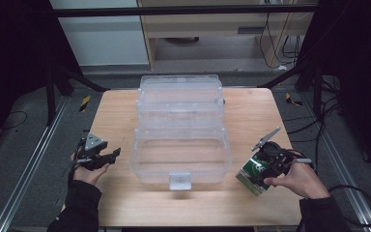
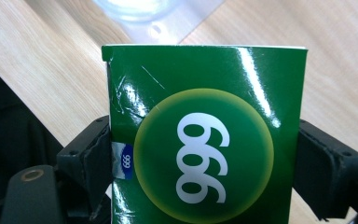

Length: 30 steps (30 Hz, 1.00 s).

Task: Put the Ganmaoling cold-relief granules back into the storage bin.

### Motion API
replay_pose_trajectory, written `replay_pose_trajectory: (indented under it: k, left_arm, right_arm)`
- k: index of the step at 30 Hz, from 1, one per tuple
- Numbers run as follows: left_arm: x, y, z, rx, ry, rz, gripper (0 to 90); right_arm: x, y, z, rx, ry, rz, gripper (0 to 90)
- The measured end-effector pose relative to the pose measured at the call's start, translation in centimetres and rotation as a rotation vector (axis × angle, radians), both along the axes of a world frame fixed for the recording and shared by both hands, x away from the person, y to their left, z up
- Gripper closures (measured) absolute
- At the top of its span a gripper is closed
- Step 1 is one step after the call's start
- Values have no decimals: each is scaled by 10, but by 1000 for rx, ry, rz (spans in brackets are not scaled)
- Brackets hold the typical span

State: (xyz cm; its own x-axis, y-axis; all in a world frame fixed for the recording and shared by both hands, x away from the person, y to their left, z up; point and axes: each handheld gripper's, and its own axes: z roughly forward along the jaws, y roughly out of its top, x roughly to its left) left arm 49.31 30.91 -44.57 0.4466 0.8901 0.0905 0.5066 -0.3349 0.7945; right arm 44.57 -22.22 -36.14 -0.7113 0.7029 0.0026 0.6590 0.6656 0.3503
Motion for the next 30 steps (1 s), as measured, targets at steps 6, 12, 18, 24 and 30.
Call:
replay_pose_trajectory:
  k: [6, 12, 18, 24, 30]
  left_arm:
    - [0, -2, 0, 3, -1, -5, 390]
    - [0, -1, 0, 2, 0, -1, 390]
    - [0, -1, 0, 2, 2, 1, 389]
    - [0, -1, 0, 2, 4, 0, 388]
    - [1, -1, -1, 5, 9, -2, 387]
  right_arm:
    - [1, 2, 22, 1, -28, 33, 172]
    - [4, 9, 43, 1, -42, 62, 173]
    - [12, 16, 60, 13, -42, 95, 173]
    - [24, 27, 70, 6, -47, 130, 173]
    - [37, 42, 78, 11, -48, 191, 174]
